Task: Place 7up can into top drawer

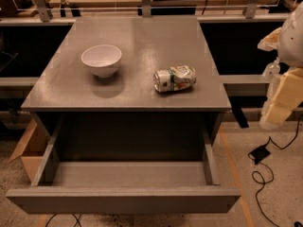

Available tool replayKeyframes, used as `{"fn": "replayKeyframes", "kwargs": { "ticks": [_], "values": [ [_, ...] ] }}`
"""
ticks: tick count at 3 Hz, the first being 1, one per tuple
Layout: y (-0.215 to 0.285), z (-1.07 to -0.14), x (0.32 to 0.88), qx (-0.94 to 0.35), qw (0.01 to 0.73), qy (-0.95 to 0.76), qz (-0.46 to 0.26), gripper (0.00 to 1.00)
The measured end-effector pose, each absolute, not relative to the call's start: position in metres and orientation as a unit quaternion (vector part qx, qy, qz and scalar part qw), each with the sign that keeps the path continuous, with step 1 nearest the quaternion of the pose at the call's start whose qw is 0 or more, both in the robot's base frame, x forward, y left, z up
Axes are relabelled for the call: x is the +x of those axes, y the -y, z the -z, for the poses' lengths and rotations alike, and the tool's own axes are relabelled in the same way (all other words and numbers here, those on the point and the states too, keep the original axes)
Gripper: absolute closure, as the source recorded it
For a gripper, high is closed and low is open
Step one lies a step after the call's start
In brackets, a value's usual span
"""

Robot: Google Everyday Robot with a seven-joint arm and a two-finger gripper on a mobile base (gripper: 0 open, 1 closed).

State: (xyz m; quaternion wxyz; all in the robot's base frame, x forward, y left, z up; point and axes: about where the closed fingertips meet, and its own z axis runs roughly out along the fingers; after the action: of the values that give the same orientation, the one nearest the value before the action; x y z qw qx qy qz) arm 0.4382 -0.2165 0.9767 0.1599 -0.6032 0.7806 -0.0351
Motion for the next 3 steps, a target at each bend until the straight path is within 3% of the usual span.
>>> {"fn": "replayKeyframes", "kwargs": {
  "ticks": [1,3],
  "values": [
    [0.215,-0.978,0.441,-0.606,0.161,-0.778,0.037,0.0],
    [0.178,-0.962,0.514,-0.658,0.148,-0.738,0.031,0.0]
  ]
}}
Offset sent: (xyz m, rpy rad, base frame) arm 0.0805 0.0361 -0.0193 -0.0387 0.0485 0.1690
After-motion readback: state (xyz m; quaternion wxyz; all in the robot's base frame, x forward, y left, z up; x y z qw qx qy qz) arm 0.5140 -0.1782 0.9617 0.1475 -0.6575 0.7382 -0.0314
